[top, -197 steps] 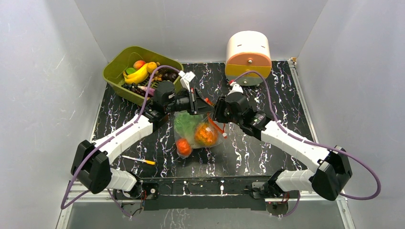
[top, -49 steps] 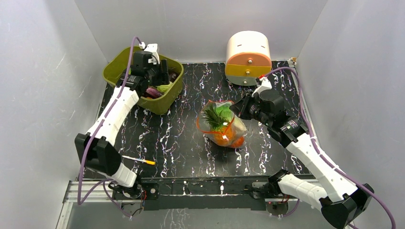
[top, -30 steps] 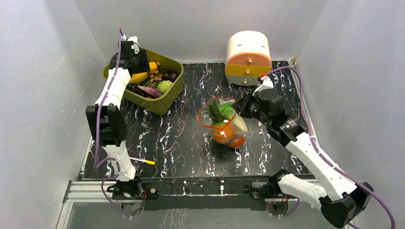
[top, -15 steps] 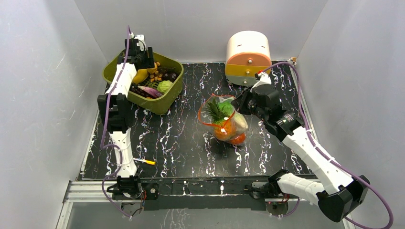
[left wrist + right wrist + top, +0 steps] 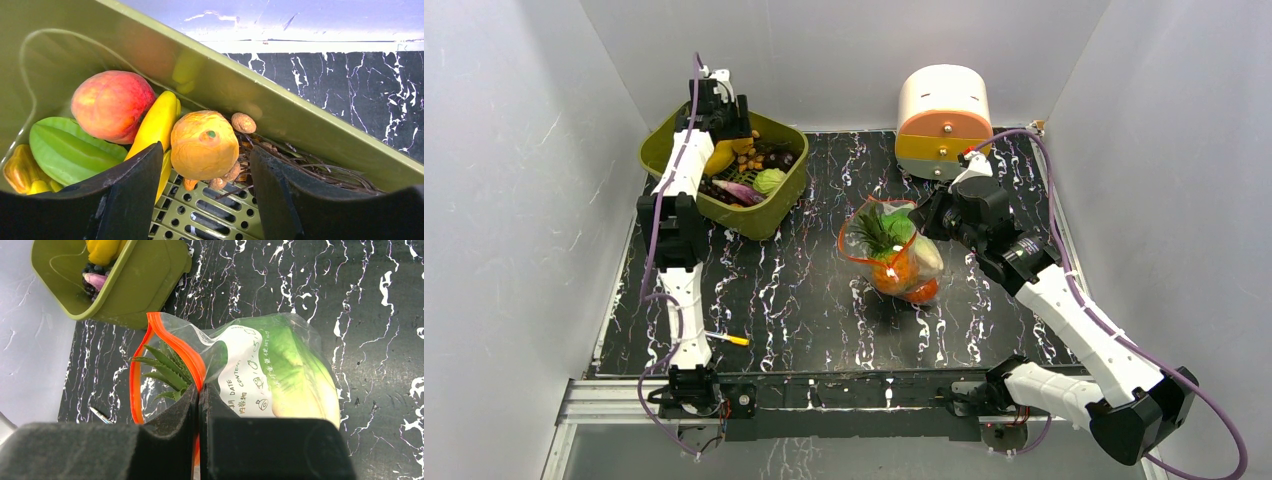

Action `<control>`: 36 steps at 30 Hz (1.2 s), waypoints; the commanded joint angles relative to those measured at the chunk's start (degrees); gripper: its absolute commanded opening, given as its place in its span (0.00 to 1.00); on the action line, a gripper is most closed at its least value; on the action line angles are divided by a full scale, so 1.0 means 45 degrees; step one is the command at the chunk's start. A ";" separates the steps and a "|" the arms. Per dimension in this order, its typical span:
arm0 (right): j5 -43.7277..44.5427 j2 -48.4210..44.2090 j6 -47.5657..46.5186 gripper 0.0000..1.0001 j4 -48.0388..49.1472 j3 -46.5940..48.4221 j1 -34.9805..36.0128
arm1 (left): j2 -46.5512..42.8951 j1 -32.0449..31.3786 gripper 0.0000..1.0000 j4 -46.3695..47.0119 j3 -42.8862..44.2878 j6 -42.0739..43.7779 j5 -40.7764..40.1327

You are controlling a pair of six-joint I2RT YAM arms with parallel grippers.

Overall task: Place the food in the zip-top bag and seal the zipper
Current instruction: Pick up the fake fruit from the bin.

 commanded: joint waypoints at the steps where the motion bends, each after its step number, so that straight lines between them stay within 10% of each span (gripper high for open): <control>1: 0.0047 -0.0180 0.0106 0.00 0.1076 0.0777 -0.0021 | 0.0191 0.0055 0.64 -0.0053 0.0526 -0.0075 0.0314; 10: 0.0114 -0.0316 0.0125 0.00 0.1000 0.0832 -0.0020 | 0.0599 0.0058 0.59 0.0210 0.0505 -0.0028 0.0599; 18: 0.0200 -0.0417 0.0126 0.00 0.0819 0.0818 -0.0024 | 0.0419 0.0052 0.22 -0.0008 0.0534 0.0026 0.0915; 36: -0.0068 -0.0423 0.0120 0.00 0.0904 0.0643 -0.0011 | -0.3732 0.0053 0.12 -0.0050 -0.2905 -0.1564 0.1423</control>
